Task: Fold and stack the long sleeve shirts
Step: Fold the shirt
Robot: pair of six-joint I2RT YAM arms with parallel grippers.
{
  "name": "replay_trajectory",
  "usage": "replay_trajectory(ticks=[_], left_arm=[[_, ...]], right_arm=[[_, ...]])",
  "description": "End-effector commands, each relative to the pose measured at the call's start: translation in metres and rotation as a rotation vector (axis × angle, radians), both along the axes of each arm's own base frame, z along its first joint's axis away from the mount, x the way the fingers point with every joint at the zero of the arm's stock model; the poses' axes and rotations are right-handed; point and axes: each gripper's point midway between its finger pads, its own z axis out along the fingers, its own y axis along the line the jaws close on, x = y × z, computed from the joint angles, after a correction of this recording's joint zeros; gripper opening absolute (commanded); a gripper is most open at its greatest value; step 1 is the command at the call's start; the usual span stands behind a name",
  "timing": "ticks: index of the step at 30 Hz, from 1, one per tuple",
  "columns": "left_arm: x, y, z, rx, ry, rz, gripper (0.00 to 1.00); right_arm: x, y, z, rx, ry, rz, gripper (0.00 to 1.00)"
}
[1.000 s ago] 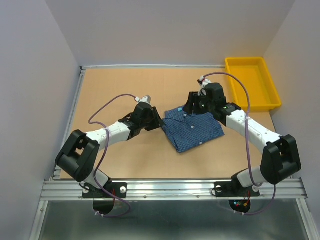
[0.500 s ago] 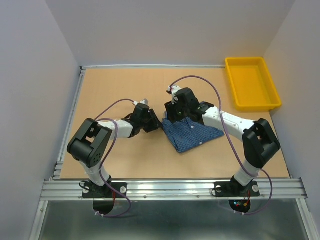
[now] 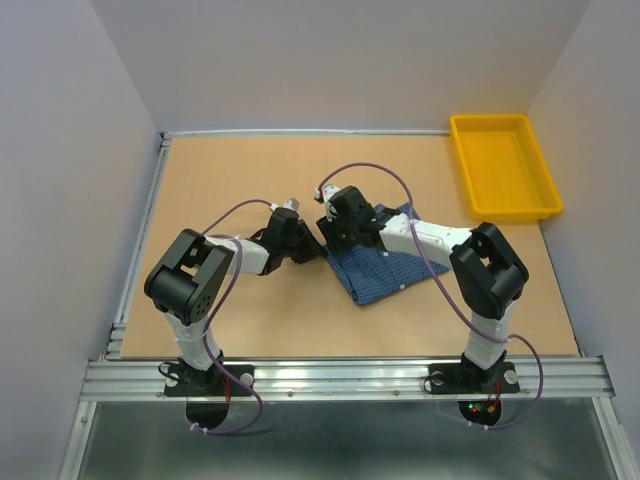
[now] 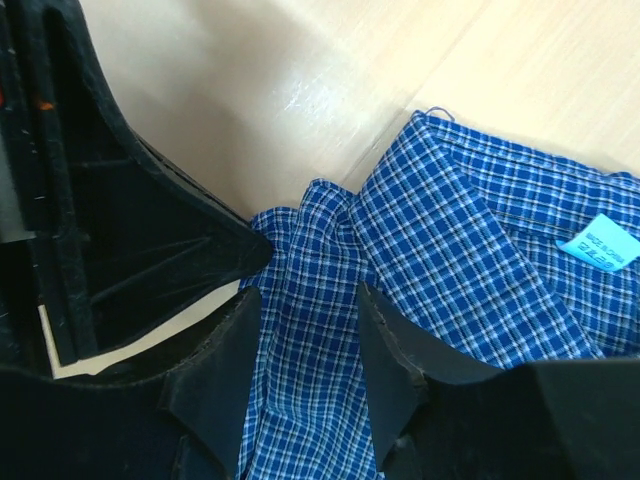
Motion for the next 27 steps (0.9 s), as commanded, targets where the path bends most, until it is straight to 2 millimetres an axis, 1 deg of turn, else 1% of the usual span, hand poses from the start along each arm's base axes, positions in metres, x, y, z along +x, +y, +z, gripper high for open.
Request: replay_trajectory(ticks=[1,2,4,5,9,11,13,15,16,19,20,23,24,27], left_arm=[[-0.020,0.009,-0.026,0.043,0.070,-0.023,0.12],[-0.021,0.009,-0.027,0.042,0.070,-0.026,0.06],[-0.022,0.008,-0.027,0.038,0.065,-0.032,0.05],[-0.022,0.008,-0.027,0.036,0.062,-0.034,0.01],[-0.023,0.007,-0.027,0.031,0.059,-0.042,0.00],[-0.022,0.006,-0.024,0.021,0.054,-0.045,0.00],[-0.022,0.005,-0.024,0.014,0.054,-0.046,0.00],[-0.023,0.004,-0.023,0.007,0.054,-0.047,0.00],[-0.023,0.004,-0.023,0.005,0.053,-0.048,0.00],[-0.023,0.004,-0.022,0.000,0.049,-0.049,0.00],[-0.023,0.004,-0.022,-0.002,0.049,-0.049,0.00],[-0.023,0.004,-0.021,-0.007,0.045,-0.049,0.00],[-0.023,0.004,-0.020,-0.007,0.043,-0.049,0.00],[-0.022,0.004,-0.020,-0.012,0.044,-0.044,0.00]], right_arm=[[0.013,0.014,0.017,0.002,-0.068,0.010,0.49],[0.013,0.012,0.013,-0.012,-0.070,0.004,0.49],[0.015,0.010,0.006,-0.038,-0.070,-0.004,0.48],[0.015,0.009,0.004,-0.050,-0.075,-0.006,0.47],[0.020,-0.001,-0.003,-0.118,-0.109,-0.056,0.39],[0.021,-0.003,-0.006,-0.134,-0.114,-0.067,0.35],[0.022,-0.006,-0.007,-0.173,-0.137,-0.053,0.33],[0.020,-0.004,-0.009,-0.184,-0.142,-0.047,0.32],[0.019,-0.003,-0.009,-0.185,-0.143,-0.043,0.23],[0.014,0.003,-0.010,-0.177,-0.141,-0.029,0.10],[0.013,0.005,-0.008,-0.170,-0.141,-0.028,0.01],[0.010,0.012,0.001,-0.121,-0.138,-0.013,0.00],[0.008,0.016,0.008,-0.089,-0.136,0.002,0.01],[0.002,0.026,0.021,-0.031,-0.133,0.035,0.01]])
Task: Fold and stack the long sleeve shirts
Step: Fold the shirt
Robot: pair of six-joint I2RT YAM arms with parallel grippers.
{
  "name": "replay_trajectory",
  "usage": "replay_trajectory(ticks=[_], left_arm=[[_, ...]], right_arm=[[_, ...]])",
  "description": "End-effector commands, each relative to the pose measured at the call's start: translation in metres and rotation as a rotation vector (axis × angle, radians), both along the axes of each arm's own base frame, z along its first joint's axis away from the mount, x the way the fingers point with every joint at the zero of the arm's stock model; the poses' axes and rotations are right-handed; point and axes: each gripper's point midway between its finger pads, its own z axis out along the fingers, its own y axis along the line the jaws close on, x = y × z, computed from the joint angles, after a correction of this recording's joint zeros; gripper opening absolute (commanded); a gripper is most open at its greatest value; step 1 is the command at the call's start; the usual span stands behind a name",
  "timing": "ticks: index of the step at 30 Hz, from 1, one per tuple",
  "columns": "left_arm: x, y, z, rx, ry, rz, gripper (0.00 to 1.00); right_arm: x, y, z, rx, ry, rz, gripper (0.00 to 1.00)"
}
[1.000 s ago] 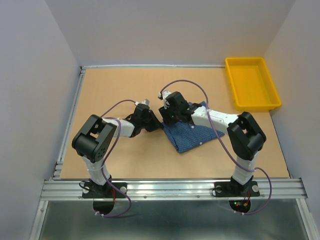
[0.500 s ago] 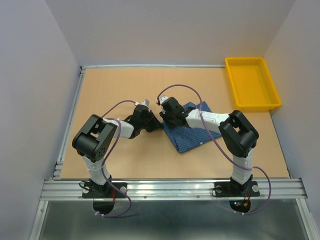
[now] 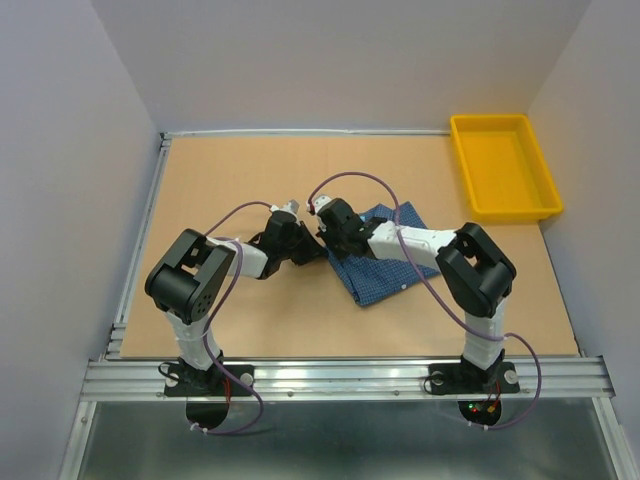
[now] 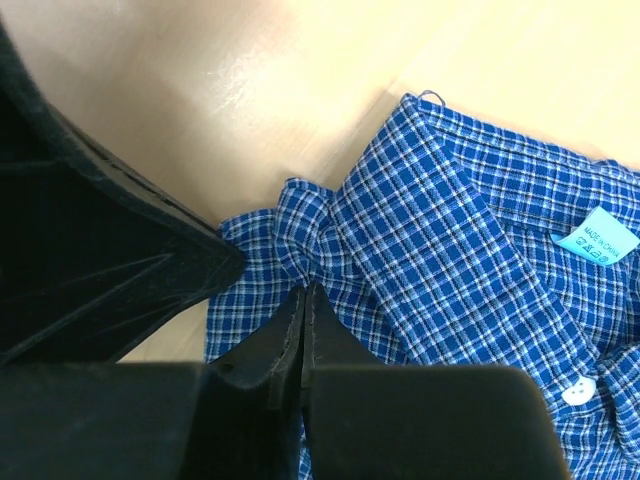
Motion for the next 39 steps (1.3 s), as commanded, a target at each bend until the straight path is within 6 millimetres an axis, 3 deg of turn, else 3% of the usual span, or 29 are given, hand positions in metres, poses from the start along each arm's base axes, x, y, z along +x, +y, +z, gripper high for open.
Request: replay_trajectory(ticks=[1,7,13,22,26,29,32,34,35,36,38,39], left_arm=[[-0.018,0.007,-0.019,0.032,0.067,-0.020,0.00],[-0.019,0.007,-0.018,0.020,0.066,-0.016,0.00],[-0.018,0.008,-0.017,0.016,0.063,-0.009,0.00],[-0.016,0.009,-0.012,-0.006,0.049,0.011,0.00],[-0.015,0.009,-0.009,-0.017,0.042,0.019,0.00],[-0.015,0.010,-0.005,-0.021,0.035,0.026,0.03],[-0.017,0.014,0.001,-0.024,0.026,0.042,0.08],[-0.020,0.019,0.007,-0.018,0.022,0.055,0.15],[-0.018,0.021,0.016,-0.020,0.004,0.067,0.27],[-0.019,0.023,0.018,-0.014,0.003,0.072,0.33],[-0.022,0.030,0.021,0.011,0.011,0.086,0.40],[-0.021,0.032,0.034,0.004,-0.015,0.094,0.43]], right_arm=[[0.004,0.032,0.058,0.172,-0.066,0.062,0.01],[-0.005,0.039,0.081,0.264,-0.056,0.070,0.01],[-0.012,0.043,0.082,0.293,-0.030,0.083,0.01],[-0.033,0.045,0.046,0.309,0.095,0.092,0.01],[-0.031,0.040,0.025,0.279,0.108,0.050,0.06],[-0.023,0.033,0.021,0.249,0.078,0.003,0.15],[-0.014,0.029,0.036,0.249,0.023,-0.028,0.23],[-0.010,0.029,0.061,0.284,-0.021,-0.030,0.30],[-0.008,0.031,0.084,0.322,-0.054,-0.027,0.43],[-0.006,0.031,0.095,0.339,-0.069,-0.029,0.49],[-0.003,0.025,0.113,0.366,-0.089,-0.048,0.66],[0.000,0.022,0.120,0.383,-0.094,-0.059,0.70]])
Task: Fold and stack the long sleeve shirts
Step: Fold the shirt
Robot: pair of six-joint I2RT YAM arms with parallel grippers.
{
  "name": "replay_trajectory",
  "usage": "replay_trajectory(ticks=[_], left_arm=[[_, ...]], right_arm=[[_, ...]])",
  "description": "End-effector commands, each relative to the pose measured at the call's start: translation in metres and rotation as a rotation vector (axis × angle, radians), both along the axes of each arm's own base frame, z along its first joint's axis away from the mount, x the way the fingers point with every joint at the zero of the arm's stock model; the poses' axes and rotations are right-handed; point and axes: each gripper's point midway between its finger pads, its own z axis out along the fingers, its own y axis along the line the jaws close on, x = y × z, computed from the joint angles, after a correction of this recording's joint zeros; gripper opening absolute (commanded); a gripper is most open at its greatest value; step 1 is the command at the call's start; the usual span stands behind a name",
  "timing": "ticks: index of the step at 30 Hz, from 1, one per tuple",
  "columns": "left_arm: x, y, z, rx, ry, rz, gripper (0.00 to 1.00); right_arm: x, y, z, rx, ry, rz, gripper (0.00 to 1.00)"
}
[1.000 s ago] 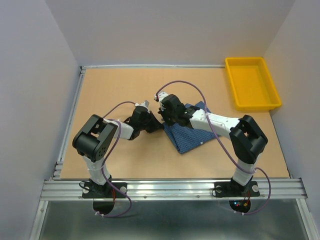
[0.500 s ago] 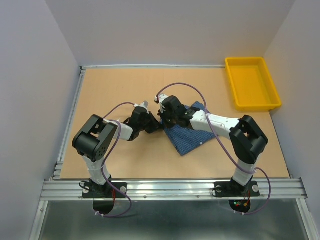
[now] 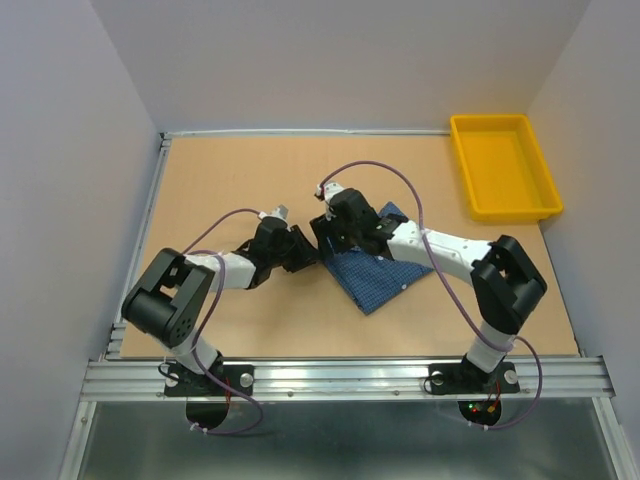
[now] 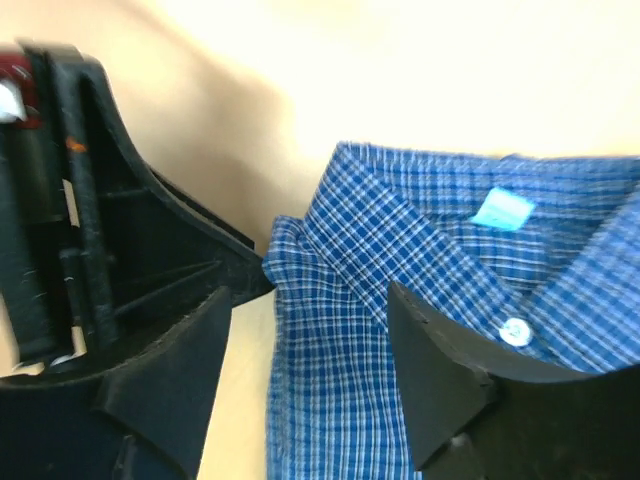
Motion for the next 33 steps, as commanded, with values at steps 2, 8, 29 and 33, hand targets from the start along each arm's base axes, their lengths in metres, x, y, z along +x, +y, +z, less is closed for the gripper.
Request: replay_trajectory(ticks=[2,8,29,33], left_arm=[[0.002,0.021,0.041,0.038,-0.077,0.068,0.55],[0.001,0.028,0.098,0.036,-0.207,0.070,0.66],[-0.002,-0.072,0.025,-0.189,-0.078,-0.100,0.42],[-0.014,-0.036,-0.012,-0.187,0.003,-0.018,0.42]], right_arm=[[0.028,-0.017,0.090,0.170,-0.136,-0.105,0.76],[0.051,-0.084,0.089,0.291,-0.036,-0.257,0.75],[0.114,-0.128,-0.004,0.798,0.223,-0.345,0.62],[0.112,-0.137,-0.025,0.763,0.225,-0.383,0.62]])
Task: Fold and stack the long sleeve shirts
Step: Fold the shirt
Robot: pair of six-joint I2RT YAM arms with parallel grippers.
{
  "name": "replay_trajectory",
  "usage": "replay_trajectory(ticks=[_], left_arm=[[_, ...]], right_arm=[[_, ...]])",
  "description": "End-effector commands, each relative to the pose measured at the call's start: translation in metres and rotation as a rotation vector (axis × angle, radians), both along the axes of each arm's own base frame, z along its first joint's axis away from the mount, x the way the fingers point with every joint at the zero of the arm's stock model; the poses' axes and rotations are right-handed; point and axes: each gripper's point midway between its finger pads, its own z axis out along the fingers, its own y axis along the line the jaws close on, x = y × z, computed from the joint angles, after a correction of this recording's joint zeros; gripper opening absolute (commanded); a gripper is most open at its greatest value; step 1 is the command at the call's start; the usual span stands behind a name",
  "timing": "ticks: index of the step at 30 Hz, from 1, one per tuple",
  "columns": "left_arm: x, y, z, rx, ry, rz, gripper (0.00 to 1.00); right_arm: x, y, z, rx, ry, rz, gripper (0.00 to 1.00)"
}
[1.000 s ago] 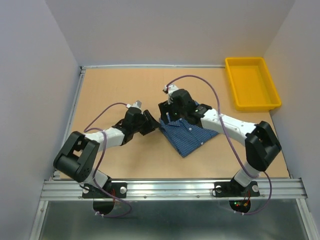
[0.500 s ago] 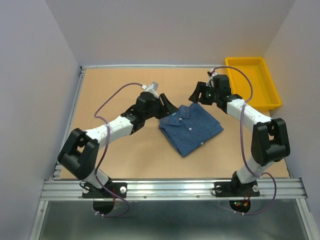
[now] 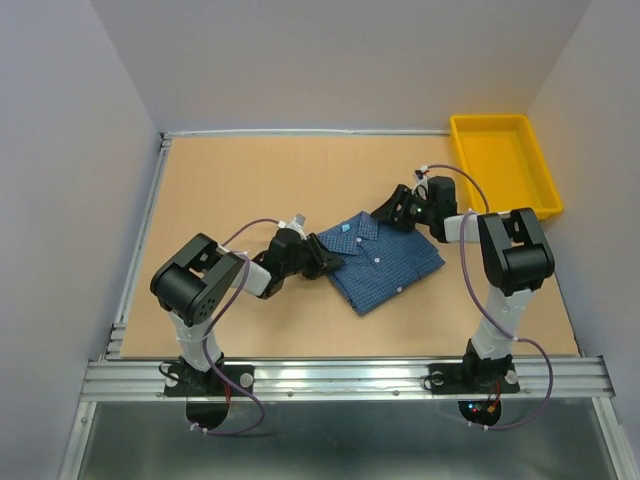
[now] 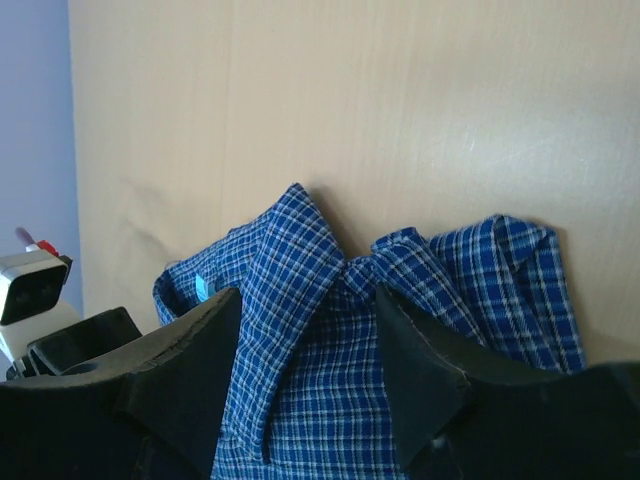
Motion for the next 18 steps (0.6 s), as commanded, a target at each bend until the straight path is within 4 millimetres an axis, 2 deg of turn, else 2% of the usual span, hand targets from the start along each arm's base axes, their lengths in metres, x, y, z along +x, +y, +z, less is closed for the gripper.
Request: replay_trajectory(ticks=[1,3,6,7,9,10,11,12,13,14,15,16,17,18], left_arm=[[0.003,0.027,-0.013,-0.031,0.018,0.080,0.42],[0.007,0.033,-0.017,-0.017,0.016,0.078,0.42],[0.034,0.047,-0.012,0.037,-0.016,0.095,0.42],[0.053,0.054,-0.005,0.064,-0.021,0.115,0.42],[0.075,0.065,0.000,0.140,-0.073,0.100,0.43],[0.099,0.065,0.020,0.147,-0.132,0.104,0.43],[0.105,0.078,0.016,0.193,-0.100,0.109,0.43],[0.123,0.079,0.033,0.216,-0.152,0.097,0.44],[0.126,0.080,0.038,0.227,-0.157,0.088,0.45],[0.120,0.079,0.040,0.240,-0.140,0.067,0.46],[0.115,0.076,0.059,0.219,-0.174,0.057,0.48],[0.109,0.072,0.069,0.205,-0.191,0.046,0.50],[0.095,0.058,0.078,0.195,-0.207,0.013,0.51],[0.081,0.053,0.095,0.167,-0.228,0.010,0.55]], right_arm=[[0.006,-0.003,0.004,0.011,-0.082,-0.006,0.62],[0.010,-0.008,0.005,-0.008,-0.092,-0.031,0.62],[0.015,-0.008,0.037,0.007,-0.137,-0.041,0.63],[0.015,-0.007,0.057,0.020,-0.163,-0.037,0.65],[0.012,-0.007,0.076,0.038,-0.184,-0.046,0.66],[0.009,-0.006,0.087,0.046,-0.200,-0.047,0.67],[0.002,-0.008,0.099,0.053,-0.215,-0.051,0.67],[-0.004,-0.007,0.106,0.068,-0.214,-0.055,0.68],[-0.011,-0.007,0.109,0.079,-0.210,-0.057,0.68],[-0.024,-0.007,0.117,0.100,-0.212,-0.053,0.68],[-0.033,-0.005,0.118,0.112,-0.208,-0.049,0.68],[-0.040,-0.004,0.120,0.125,-0.205,-0.046,0.68],[-0.057,-0.002,0.123,0.158,-0.202,-0.034,0.68],[-0.067,0.003,0.124,0.178,-0.195,-0.018,0.68]])
